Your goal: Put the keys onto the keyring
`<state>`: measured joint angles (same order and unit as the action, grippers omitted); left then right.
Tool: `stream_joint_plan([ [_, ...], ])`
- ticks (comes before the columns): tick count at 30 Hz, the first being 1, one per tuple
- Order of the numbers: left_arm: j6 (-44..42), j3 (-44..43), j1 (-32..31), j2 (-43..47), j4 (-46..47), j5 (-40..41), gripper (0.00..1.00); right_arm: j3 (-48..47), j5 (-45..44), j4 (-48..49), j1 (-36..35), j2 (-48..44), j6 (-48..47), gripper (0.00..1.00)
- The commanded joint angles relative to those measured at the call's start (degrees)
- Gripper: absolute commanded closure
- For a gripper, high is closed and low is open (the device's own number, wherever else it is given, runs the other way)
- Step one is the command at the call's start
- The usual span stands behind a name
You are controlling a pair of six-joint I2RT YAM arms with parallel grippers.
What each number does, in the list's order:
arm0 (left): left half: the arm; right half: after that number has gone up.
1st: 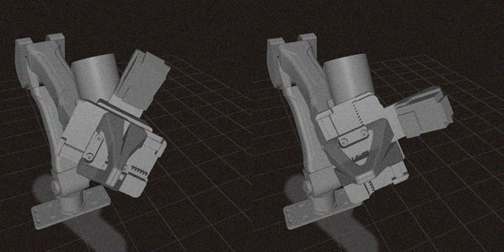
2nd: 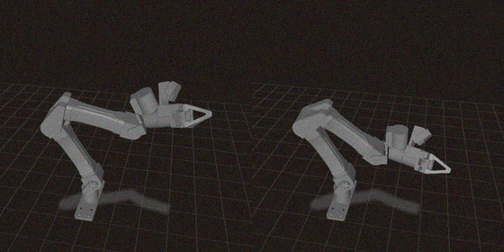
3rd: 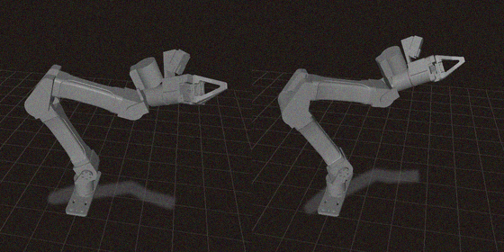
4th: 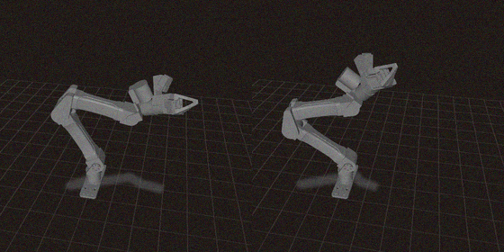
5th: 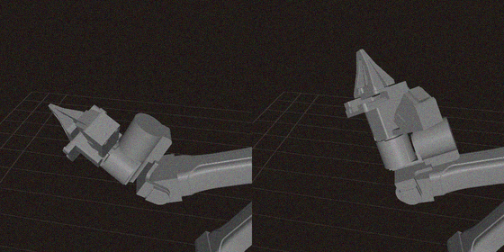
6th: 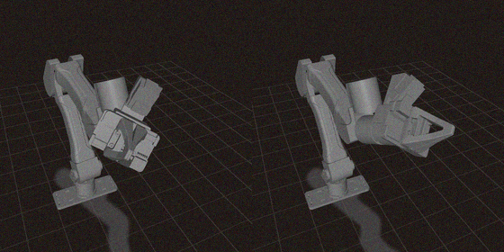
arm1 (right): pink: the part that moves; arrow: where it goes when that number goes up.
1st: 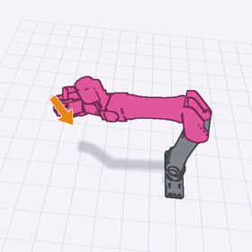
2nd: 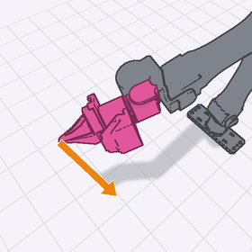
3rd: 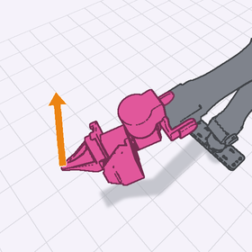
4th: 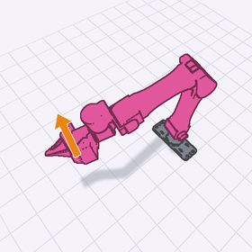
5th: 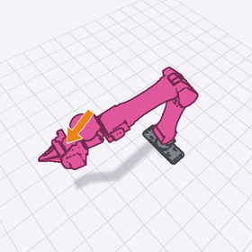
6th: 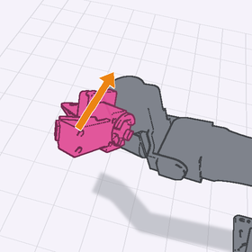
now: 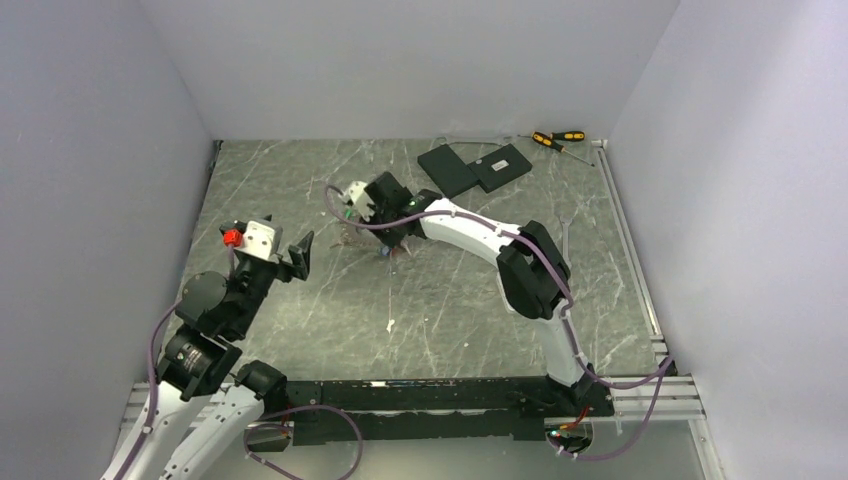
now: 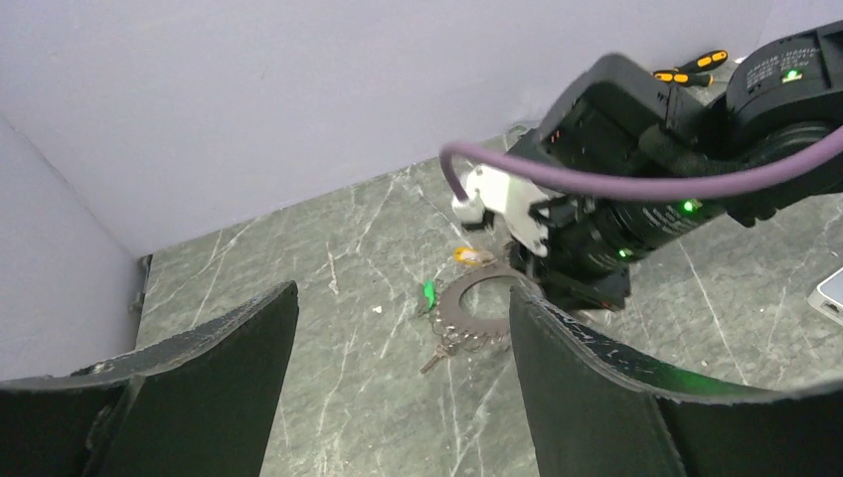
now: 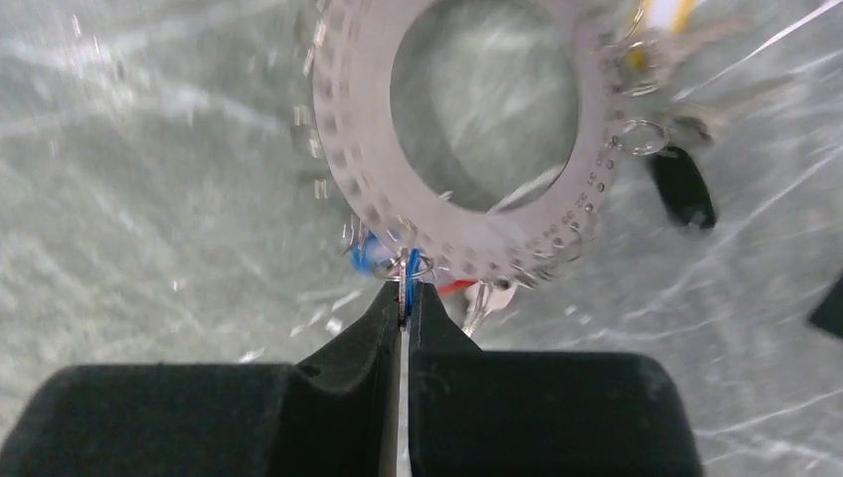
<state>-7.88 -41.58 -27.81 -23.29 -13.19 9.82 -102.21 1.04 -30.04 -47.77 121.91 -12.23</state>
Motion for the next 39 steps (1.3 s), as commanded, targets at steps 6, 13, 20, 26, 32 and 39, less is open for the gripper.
stream_joint_plan([
  [6,-0.12,-0.74,0.84,-1.68,1.15,-1.45,0.19,2.13,-0.91,-13.96,0.63,0.58,-2.75,1.0],
  [13,-0.21,-0.6,1.01,-2.13,1.2,-1.72,0.19,5.39,-0.71,-20.46,0.57,0.79,-3.23,1.0],
  [20,-0.24,-0.7,1.09,-2.65,1.13,-2.22,0.2,8.34,-0.86,-24.46,0.66,1.36,-5.54,0.94],
  [26,-0.38,-0.52,1.09,-2.55,1.21,-1.92,0.2,10.91,-2.91,-23.12,0.91,1.19,-5.24,0.67],
  [32,-0.49,-0.53,1.09,-2.99,1.23,-1.96,0.2,14.47,-4.87,-21.32,2.5,-5.16,-4.5,0.42],
  [39,-0.5,-0.43,1.18,-3.21,1.32,-1.82,0.2,18.32,-6.64,-19.17,3.36,-17.09,-3.35,0.23],
])
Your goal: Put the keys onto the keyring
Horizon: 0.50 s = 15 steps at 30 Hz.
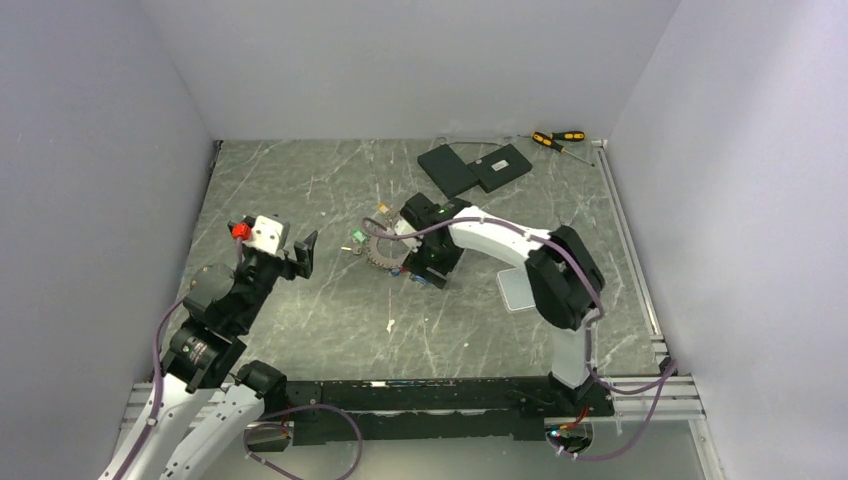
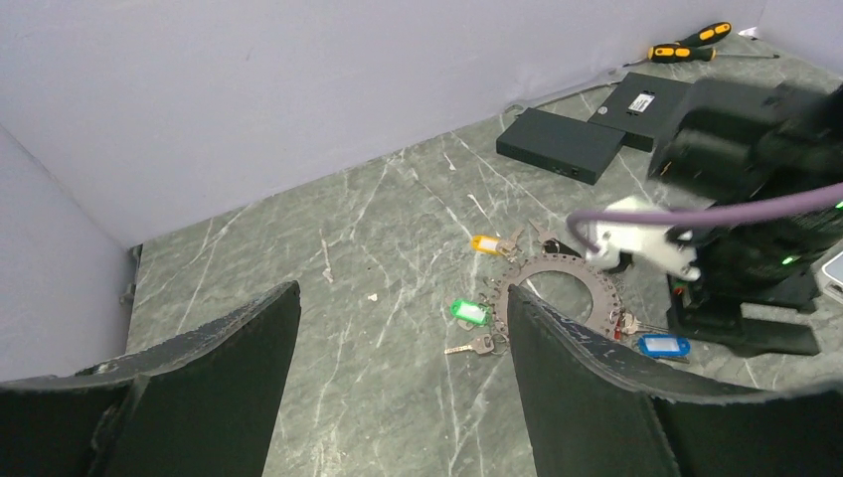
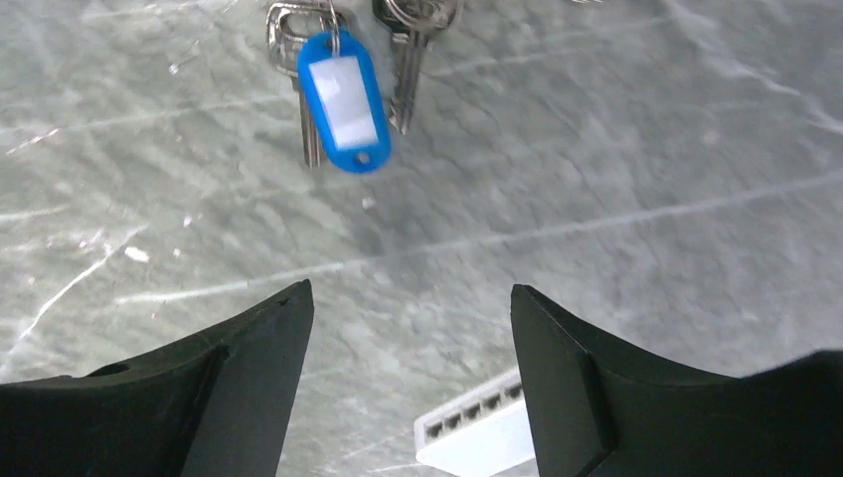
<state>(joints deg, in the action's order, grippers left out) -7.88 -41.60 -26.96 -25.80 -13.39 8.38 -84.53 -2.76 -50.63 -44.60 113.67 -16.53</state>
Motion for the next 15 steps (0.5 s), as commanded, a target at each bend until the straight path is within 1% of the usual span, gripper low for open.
stream_joint_plan([
  [1,-0.55,-0.33,0.37,-0.74,1.59,-0.41,0.2,1.14,-3.62,2.48,0.19,-10.69,1.5,0.23],
  [6,-0.48,-0.2,0.34,-1.0,1.65,-0.06,0.19,4.66,-6.74,10.74,0.13,-20.67,4.75,0.19],
  [7,-0.47,-0.16,0.33,-1.08,1.68,0.04,0.19,5.7,-7.35,13.22,0.13,-23.47,5.22,0.19],
  [9,-0.12,-0.08,0.33,-1.26,1.81,0.43,0.14,8.31,-8.67,17.12,0.13,-28.53,6.29,0.17],
  [10,0.17,-0.06,0.33,-1.31,1.85,0.76,0.08,9.77,-9.38,19.18,0.13,-30.95,7.09,0.06],
  [11,0.32,-0.06,0.37,-1.42,1.93,1.1,0.02,11.49,-9.85,21.47,0.15,-33.75,7.85,0.01],
  [15,0.75,-0.07,0.42,-2.01,2.05,1.57,0.01,18.69,-10.2,30.59,0.17,-44.35,10.18,0.0],
])
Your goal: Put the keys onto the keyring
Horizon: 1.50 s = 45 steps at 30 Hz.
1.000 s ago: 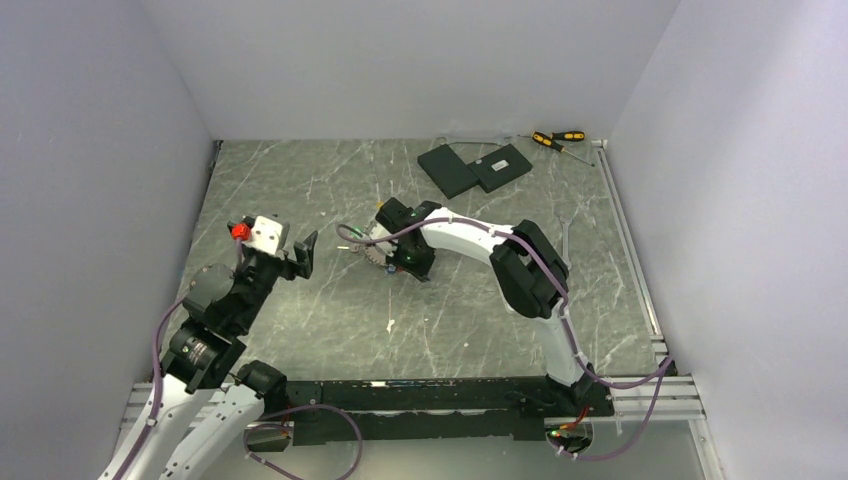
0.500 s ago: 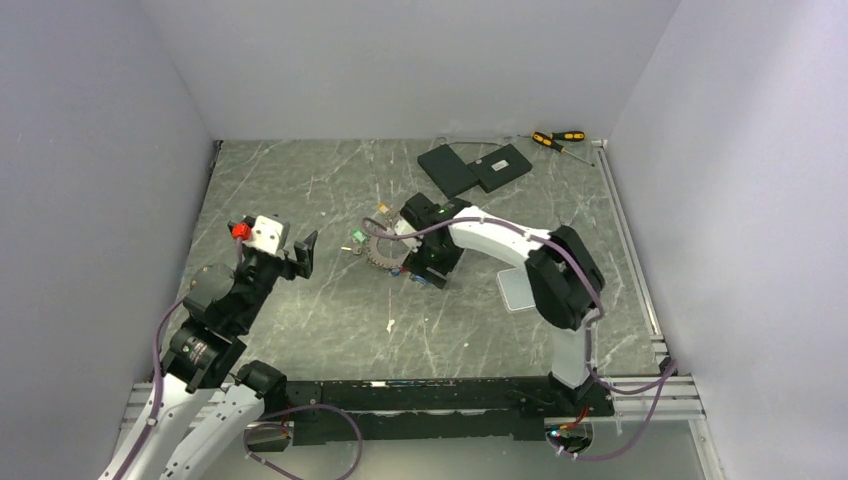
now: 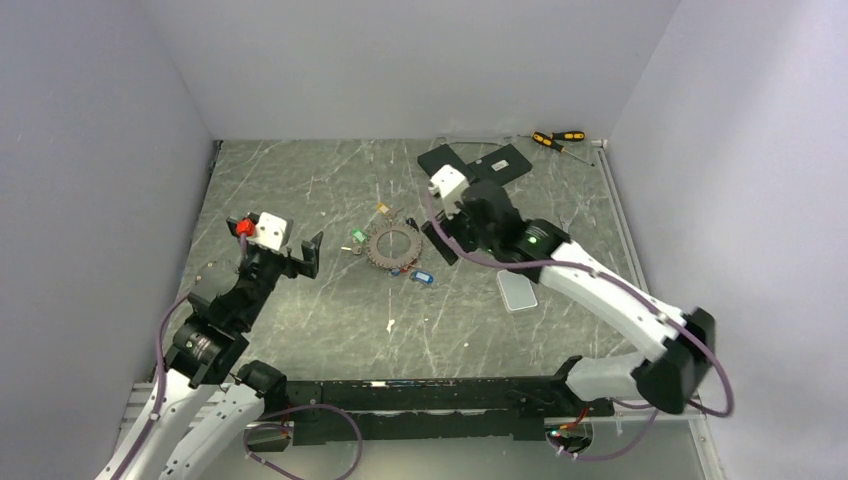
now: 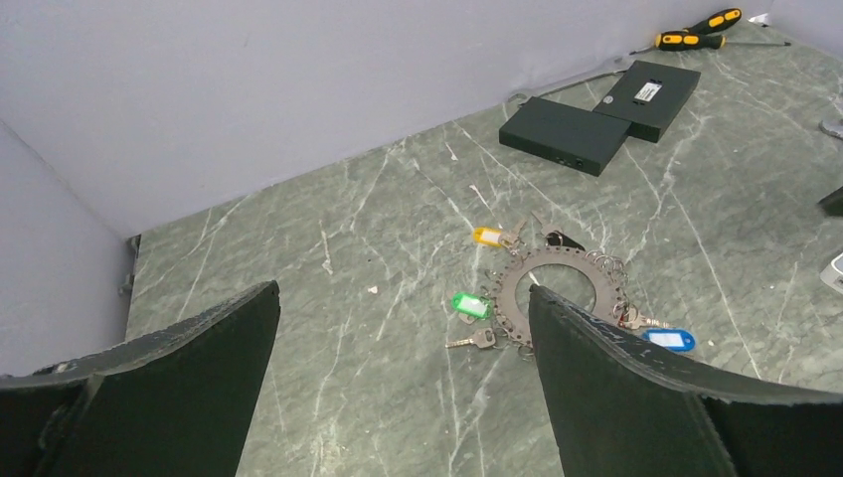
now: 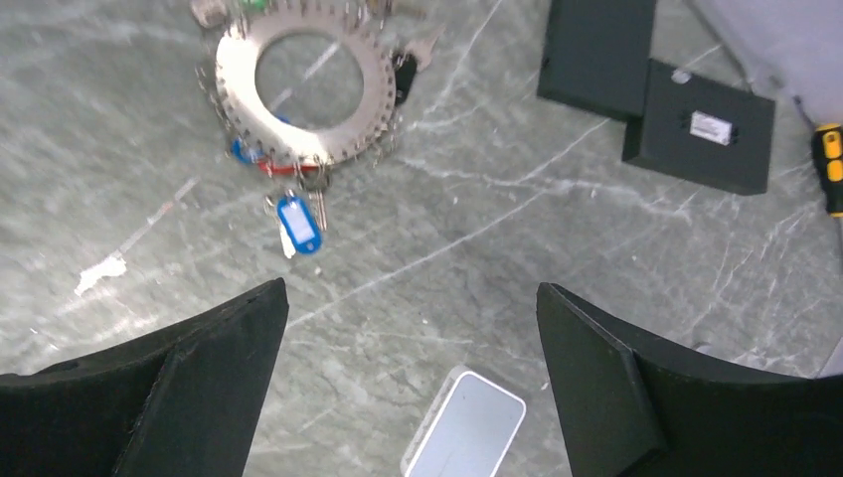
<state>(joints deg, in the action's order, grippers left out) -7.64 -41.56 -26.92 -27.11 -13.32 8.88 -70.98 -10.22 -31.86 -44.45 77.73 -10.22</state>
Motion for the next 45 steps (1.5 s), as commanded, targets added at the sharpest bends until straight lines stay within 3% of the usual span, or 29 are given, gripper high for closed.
stream_joint_plan([
  [1,0.45,-0.06,0.37,-0.75,2.05,1.15,0.01,6.96,-2.79,14.06,-0.09,-11.06,4.34,0.0],
  [5,0.29,0.23,0.38,-0.68,2.31,1.62,0.01,14.01,-2.57,21.9,-0.1,-20.47,8.19,0.0],
  [9,-0.16,0.34,0.42,-0.74,2.34,1.66,0.01,21.0,-1.6,30.11,-0.1,-29.97,18.71,0.0],
  [20,-0.37,0.1,0.46,-0.36,1.91,1.13,0.0,29.81,-5.66,28.63,-0.08,-44.92,29.0,0.0],
  [27,-0.28,0.16,0.6,-0.15,1.98,0.7,0.0,28.24,-4.53,25.74,-0.07,-44.31,30.2,0.0],
  [31,-0.29,0.14,0.47,0.03,1.9,0.98,0.01,29.78,0.81,29.47,-0.06,-46.04,27.67,0.0],
  [45,-0.1,0.16,0.53,0.03,2.12,0.67,0.01,27.01,-6.1,21.62,-0.08,-43.12,30.33,0.0],
])
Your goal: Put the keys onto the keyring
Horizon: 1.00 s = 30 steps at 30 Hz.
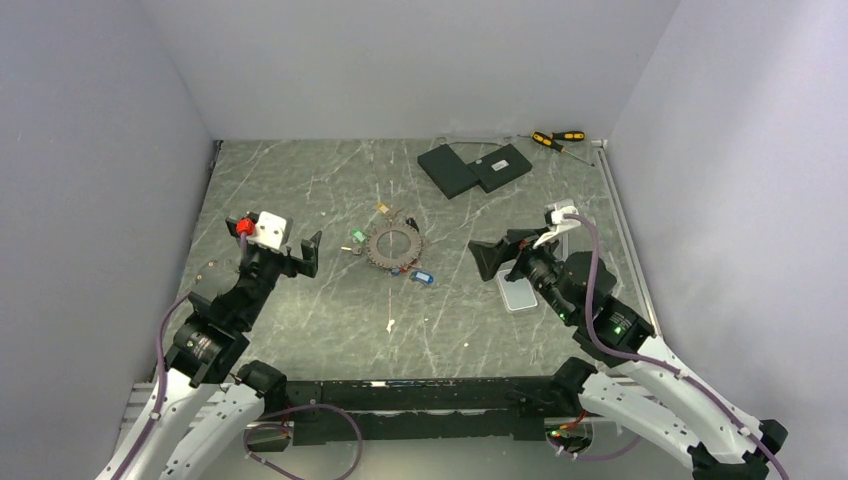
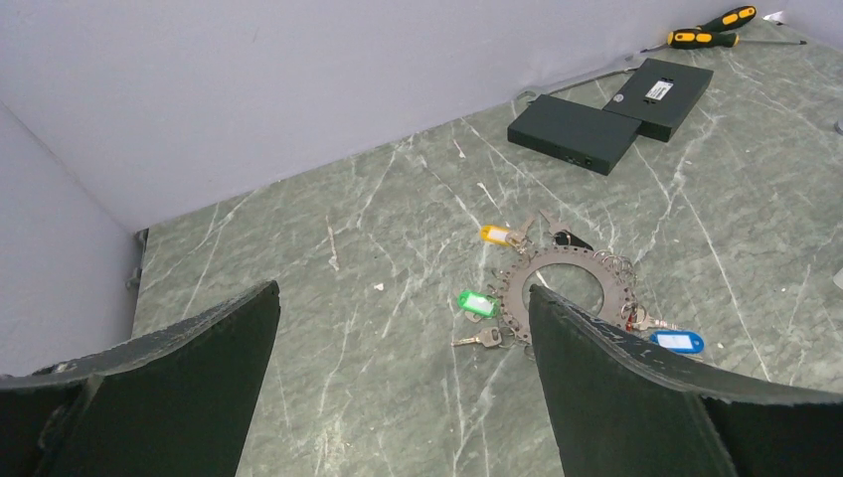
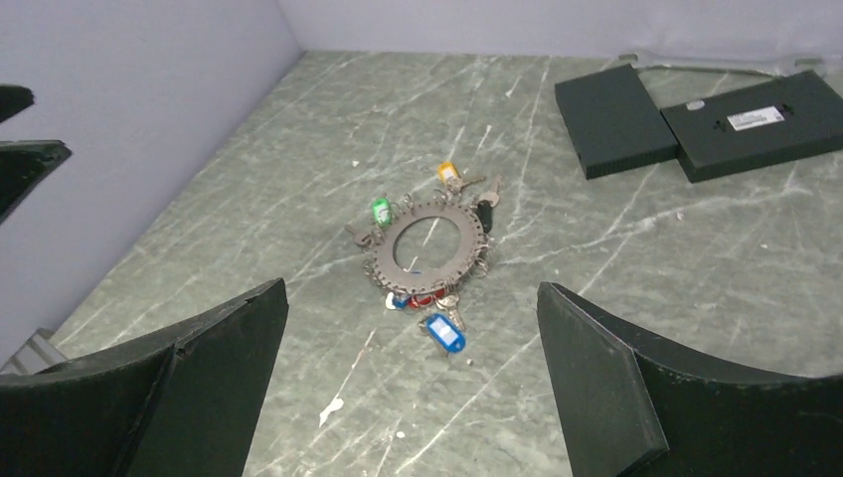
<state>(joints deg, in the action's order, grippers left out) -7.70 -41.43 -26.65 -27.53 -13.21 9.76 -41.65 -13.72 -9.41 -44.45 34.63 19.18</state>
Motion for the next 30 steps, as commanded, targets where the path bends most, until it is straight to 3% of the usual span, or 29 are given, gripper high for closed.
stream_joint_plan([
  [1,-0.03,0.08,0.28,0.46,2.04,-0.23,0.01,-2.18,-2.73,-1.03,-0.11,0.24,0.95,0.0],
  [10,-0.23,0.12,0.28,0.59,1.96,-0.24,0.01,-3.1,-2.69,-4.63,-0.11,3.93,0.37,0.0],
  [30,0.43,1.27,0.33,-1.93,3.94,-2.45,0.01,-2.4,-0.52,-2.72,-0.06,8.3,-4.01,0.01],
])
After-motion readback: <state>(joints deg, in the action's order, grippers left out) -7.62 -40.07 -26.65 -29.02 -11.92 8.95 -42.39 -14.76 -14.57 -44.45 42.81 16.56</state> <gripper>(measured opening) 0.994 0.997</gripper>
